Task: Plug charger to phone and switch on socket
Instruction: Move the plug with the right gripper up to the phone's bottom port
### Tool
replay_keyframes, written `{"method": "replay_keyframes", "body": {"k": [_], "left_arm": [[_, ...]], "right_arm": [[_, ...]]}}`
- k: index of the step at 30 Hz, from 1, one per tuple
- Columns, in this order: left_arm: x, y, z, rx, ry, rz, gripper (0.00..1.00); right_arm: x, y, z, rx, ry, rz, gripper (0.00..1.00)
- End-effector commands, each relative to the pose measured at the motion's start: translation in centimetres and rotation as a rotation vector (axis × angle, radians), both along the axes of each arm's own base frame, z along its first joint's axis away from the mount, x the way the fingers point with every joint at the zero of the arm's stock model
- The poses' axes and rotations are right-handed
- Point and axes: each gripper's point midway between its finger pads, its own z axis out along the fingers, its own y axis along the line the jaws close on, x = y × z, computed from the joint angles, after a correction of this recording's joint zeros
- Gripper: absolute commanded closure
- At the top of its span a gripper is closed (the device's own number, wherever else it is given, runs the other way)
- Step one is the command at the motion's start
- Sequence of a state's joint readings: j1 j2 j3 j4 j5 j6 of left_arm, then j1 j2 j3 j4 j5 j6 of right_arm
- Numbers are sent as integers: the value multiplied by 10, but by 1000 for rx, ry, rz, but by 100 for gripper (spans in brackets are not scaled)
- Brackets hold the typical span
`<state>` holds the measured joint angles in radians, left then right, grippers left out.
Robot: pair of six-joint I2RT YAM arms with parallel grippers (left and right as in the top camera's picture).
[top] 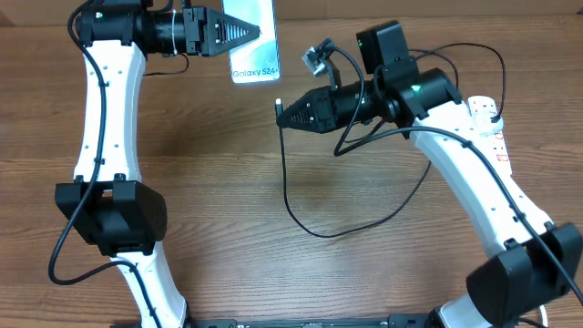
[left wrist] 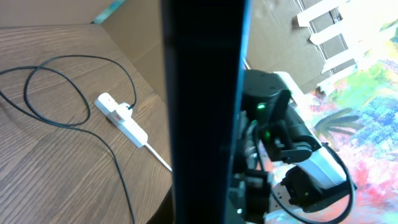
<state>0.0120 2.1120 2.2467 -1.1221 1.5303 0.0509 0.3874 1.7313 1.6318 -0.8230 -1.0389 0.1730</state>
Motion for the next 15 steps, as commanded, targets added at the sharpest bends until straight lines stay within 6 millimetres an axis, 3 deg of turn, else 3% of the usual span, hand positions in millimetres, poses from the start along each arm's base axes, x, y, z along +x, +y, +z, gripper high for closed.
{"method": "replay_keyframes", "body": {"k": [1, 15], "left_arm": [[-10, -11, 12, -27, -9, -43, 96], [-19, -26, 14, -42, 24, -89, 96]], "right_arm": [[-4, -4, 29, 28, -50, -24, 96], [-5, 2, 32, 38, -68, -13, 96]]}}
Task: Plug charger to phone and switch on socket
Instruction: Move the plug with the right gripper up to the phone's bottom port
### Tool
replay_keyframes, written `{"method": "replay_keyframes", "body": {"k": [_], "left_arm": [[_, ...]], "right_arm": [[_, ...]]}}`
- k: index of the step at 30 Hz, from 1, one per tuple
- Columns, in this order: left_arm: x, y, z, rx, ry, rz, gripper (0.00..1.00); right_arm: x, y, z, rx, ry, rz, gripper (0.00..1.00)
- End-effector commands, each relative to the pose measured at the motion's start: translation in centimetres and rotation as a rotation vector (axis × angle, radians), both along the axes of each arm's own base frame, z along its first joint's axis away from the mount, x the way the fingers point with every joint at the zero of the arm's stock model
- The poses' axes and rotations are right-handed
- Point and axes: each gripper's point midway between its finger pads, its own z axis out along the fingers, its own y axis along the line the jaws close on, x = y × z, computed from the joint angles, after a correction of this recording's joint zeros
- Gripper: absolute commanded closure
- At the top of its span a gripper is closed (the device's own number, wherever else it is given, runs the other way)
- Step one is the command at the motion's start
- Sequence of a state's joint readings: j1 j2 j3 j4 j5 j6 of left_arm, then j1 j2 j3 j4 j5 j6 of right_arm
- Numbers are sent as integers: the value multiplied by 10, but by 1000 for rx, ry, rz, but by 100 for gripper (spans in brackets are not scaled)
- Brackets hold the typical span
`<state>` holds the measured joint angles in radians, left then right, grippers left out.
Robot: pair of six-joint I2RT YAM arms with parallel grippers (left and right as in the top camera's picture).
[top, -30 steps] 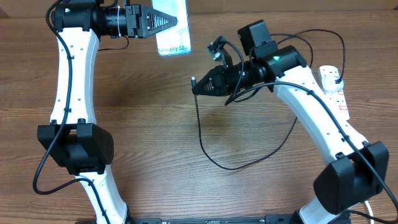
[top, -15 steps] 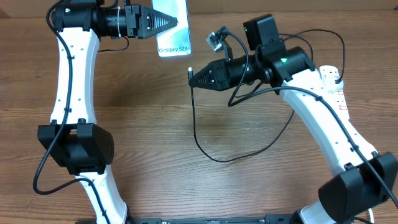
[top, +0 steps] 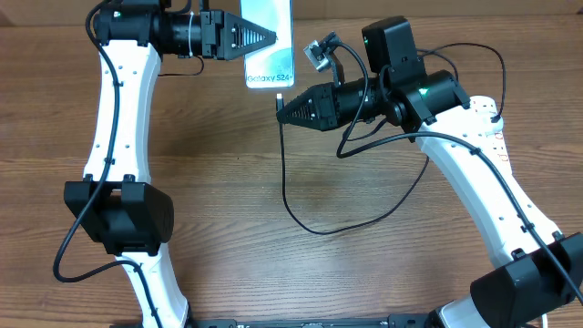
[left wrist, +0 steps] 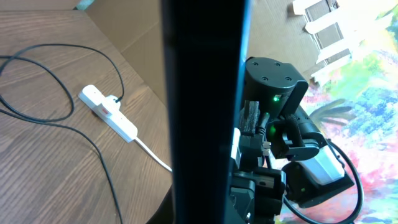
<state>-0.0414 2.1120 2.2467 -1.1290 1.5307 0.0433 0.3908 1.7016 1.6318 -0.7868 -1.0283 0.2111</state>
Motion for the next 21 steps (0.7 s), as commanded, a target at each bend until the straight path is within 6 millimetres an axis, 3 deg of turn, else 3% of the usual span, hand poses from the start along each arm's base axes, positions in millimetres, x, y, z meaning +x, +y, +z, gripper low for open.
{"method": "replay_keyframes", "body": {"k": [1, 5, 21], "left_arm": [[-9, -3, 14, -42, 16, -35, 96], [-9, -3, 15, -41, 39, -35, 96], [-10, -6, 15, -40, 45, -43, 96]], "right_arm": [[-4, 2, 18, 21, -44, 3, 96], [4, -1, 12, -14, -36, -47, 96], [2, 2, 17, 10, -29, -32, 96]]}}
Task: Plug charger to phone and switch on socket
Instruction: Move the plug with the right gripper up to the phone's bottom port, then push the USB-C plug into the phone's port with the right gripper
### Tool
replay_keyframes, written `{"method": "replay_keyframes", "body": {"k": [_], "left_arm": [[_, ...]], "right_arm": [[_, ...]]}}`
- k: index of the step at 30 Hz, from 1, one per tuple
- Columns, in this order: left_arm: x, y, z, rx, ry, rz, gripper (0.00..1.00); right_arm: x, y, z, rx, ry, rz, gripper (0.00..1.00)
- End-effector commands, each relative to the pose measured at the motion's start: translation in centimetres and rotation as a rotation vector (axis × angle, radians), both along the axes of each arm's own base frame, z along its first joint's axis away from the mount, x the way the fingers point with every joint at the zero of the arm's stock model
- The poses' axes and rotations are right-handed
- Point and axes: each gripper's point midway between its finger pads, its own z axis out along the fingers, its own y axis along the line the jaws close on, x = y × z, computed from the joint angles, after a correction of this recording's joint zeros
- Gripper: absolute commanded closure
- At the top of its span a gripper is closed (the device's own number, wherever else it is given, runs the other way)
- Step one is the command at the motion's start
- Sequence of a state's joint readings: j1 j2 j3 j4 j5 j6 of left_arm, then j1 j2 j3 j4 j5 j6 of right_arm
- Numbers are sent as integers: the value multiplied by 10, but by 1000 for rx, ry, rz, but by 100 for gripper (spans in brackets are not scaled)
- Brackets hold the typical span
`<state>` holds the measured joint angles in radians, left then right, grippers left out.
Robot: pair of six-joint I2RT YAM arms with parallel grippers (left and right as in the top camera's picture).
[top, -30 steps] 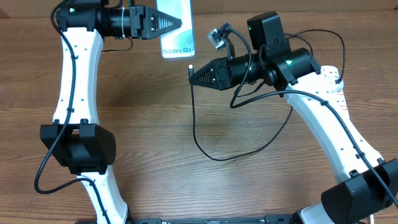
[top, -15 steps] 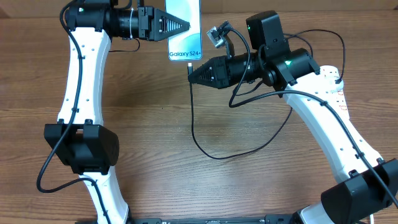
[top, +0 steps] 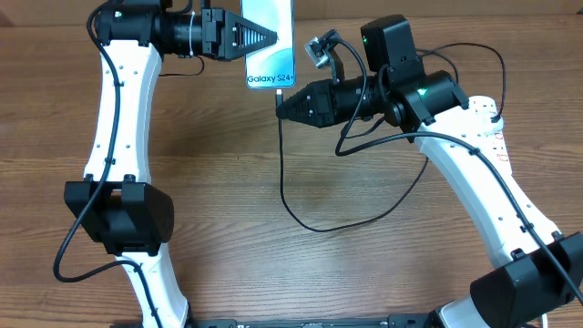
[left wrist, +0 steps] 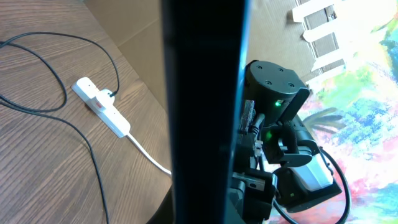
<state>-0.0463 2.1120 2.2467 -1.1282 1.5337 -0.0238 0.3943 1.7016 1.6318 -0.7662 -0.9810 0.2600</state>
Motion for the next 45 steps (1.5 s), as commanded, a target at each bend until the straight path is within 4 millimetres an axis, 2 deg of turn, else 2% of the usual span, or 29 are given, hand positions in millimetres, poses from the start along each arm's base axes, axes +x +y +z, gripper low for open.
{"method": "replay_keyframes", "body": {"k": [1, 10, 45], "left_arm": [[-9, -6, 14, -41, -22, -41, 96], [-10, -8, 14, -40, -20, -45, 96], [-11, -9, 14, -41, -21, -48, 96]], "right_arm": [[-5, 2, 21, 36, -45, 17, 96], [-8, 8, 23, 41, -46, 24, 96], [-1, 9, 25, 41, -62, -6, 96]]}}
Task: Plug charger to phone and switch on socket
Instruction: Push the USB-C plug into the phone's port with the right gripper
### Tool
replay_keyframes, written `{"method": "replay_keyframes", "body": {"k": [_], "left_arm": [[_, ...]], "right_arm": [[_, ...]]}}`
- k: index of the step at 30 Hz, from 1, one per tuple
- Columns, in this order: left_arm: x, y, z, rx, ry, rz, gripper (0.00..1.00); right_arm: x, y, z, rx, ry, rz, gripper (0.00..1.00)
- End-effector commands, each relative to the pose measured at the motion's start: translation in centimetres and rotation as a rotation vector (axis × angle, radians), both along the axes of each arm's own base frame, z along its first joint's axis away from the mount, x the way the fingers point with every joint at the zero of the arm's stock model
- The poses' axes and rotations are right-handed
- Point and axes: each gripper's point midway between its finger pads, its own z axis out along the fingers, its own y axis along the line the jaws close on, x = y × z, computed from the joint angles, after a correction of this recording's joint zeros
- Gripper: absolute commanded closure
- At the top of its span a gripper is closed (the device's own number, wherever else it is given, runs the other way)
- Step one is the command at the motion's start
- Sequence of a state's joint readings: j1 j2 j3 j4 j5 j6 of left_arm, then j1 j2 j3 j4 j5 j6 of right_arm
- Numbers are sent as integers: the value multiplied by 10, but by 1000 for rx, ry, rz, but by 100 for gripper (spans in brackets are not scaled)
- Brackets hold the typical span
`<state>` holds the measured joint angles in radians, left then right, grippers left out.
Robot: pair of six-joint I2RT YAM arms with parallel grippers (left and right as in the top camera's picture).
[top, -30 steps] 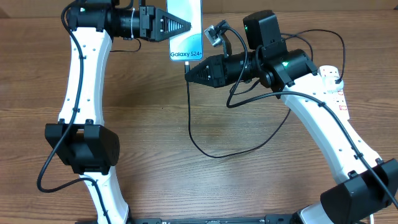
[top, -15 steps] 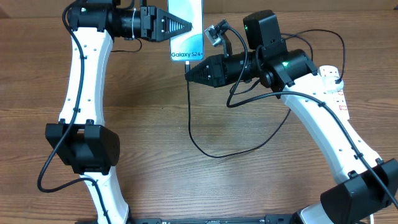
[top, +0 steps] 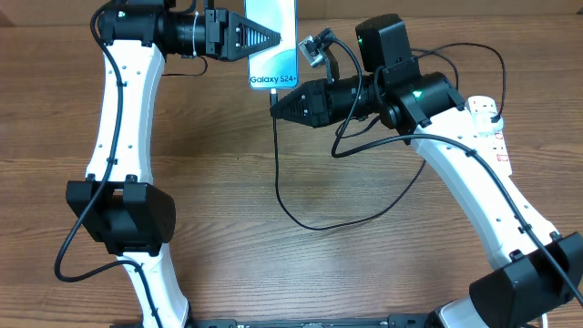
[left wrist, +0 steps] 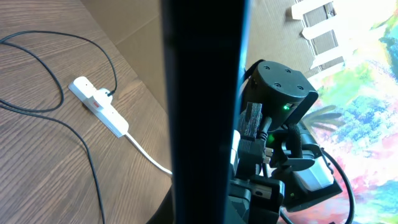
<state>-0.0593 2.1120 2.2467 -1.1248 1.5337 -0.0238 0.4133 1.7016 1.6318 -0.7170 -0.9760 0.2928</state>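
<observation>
My left gripper [top: 270, 38] is shut on the phone [top: 272, 46], a light-blue handset with "Galaxy S24+" on its screen, held above the table's far edge. In the left wrist view the phone [left wrist: 205, 106] fills the middle as a dark vertical slab. My right gripper [top: 274, 107] is shut on the plug end of the black charger cable [top: 314, 223], just below the phone's bottom edge. The cable loops across the table to the white power strip [top: 487, 123] at the far right, seen too as the white power strip [left wrist: 99, 111].
The right arm's black wrist housing [left wrist: 277, 118] with a green light sits right behind the phone. The cable's slack loop lies on the wooden table [top: 228, 237] between the two arms. A cardboard wall [left wrist: 143, 25] stands behind the table.
My right gripper with the cable plug has shifted slightly left and sits a little closer under the phone's bottom edge. The phone moved a touch right.
At first the phone was held further left and the plug stood apart to its right. Then the phone was over by the right gripper. After that the plug was near the phone's lower edge, and now it is directly beneath it.
</observation>
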Motion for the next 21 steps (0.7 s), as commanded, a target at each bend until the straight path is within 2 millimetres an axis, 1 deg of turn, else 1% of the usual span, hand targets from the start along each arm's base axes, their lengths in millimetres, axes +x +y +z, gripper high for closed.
{"method": "replay_keyframes", "body": {"k": [1, 8, 12, 21], "left_arm": [[-9, -3, 14, -41, -17, -36, 96], [-9, -3, 14, -41, -17, -36, 96], [-9, -3, 14, -41, -16, -36, 96], [-9, -3, 14, -41, -17, -36, 96]], "right_arm": [[0, 0, 20, 26, -46, -10, 96], [0, 0, 20, 26, -28, -19, 96], [4, -2, 16, 4, -19, -52, 96], [4, -2, 16, 3, -18, -53, 96]]}}
